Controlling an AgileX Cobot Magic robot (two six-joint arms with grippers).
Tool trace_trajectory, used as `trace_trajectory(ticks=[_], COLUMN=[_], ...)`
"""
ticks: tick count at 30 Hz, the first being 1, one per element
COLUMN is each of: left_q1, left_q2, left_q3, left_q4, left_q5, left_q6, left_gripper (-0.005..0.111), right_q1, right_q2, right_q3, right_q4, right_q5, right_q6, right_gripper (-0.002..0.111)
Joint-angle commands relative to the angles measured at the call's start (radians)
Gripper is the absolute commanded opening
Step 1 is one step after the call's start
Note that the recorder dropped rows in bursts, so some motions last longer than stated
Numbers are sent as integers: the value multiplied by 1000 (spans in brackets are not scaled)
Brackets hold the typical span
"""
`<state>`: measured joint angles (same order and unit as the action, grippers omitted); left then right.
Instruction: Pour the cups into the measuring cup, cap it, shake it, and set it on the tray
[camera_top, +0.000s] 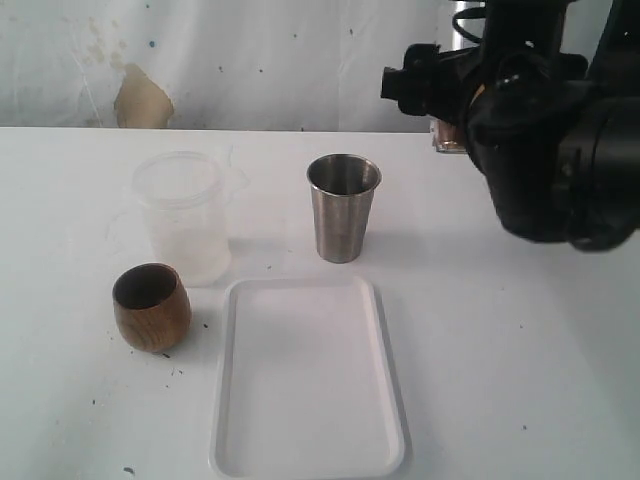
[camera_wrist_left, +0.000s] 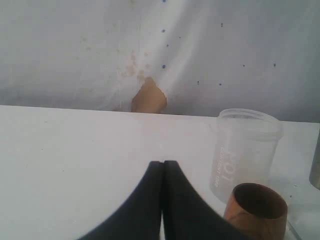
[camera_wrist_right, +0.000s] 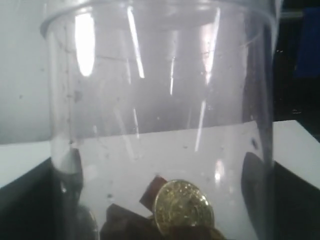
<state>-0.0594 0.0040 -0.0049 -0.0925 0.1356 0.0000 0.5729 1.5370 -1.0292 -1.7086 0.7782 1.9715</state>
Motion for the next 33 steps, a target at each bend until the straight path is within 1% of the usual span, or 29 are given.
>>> trace_trajectory(ticks=[1,4,6,7,8,9,11,12,14,16,17,19,22,23,25,26,30,33], left_q1=[-3,-3,-3,-3,-3,-3,-3,-3,-3,-3,-3,-3,-3,-3,-3,-3,-3,-3], left_q2=[-4,-4,-4,-4,-4,-4,-4,-4,-4,-4,-4,-4,-4,-4,-4,-4,-4,-4], left_q3=[5,5,5,5,5,5,5,5,5,5,5,5,5,5,5,5,5,5], left_q4=[4,4,4,4,4,4,4,4,4,4,4,4,4,4,4,4,4,4], left_q5=[-10,-10,-10,-10,-10,-10,-10,-10,-10,-10,-10,-10,-10,-10,-10,-10,-10,-10], left_q6=[0,0,0,0,0,0,0,0,0,0,0,0,0,0,0,0,0,0], left_gripper=[0,0,0,0,0,0,0,0,0,0,0,0,0,0,0,0,0,0], right_q1=[-108,-139,-157,-166,-181,-201,-241,-261,-294,-315,-330,-348,-356,-356,-356,-356,-356,-356], right_q2=[25,30,42,51,65,81,117,133,143,128,112,80,19,-5,-30,-37,-39,-39], right_q3=[-86,-125,-169,-193,-224,-259,-323,-355,-382,-374,-364,-326,-222,-164,-81,-38,84,124], right_q4=[9,132,279,356,464,613,841,954,1144,1298,1428,1623,1944,2083,2281,2431,2856,3090], right_q5=[-327,-311,-218,-180,-145,-108,-21,18,34,-17,-65,-164,-353,-439,-538,-596,-693,-662], right_q6=[-396,-653,-940,-1034,-1194,-1403,-1696,-1824,-2020,-2159,-2239,-2346,-2587,-2683,-2855,-2975,-3360,-3621], right_gripper=[0,0,0,0,0,0,0,0,0,0,0,0,0,0,0,0,0,0])
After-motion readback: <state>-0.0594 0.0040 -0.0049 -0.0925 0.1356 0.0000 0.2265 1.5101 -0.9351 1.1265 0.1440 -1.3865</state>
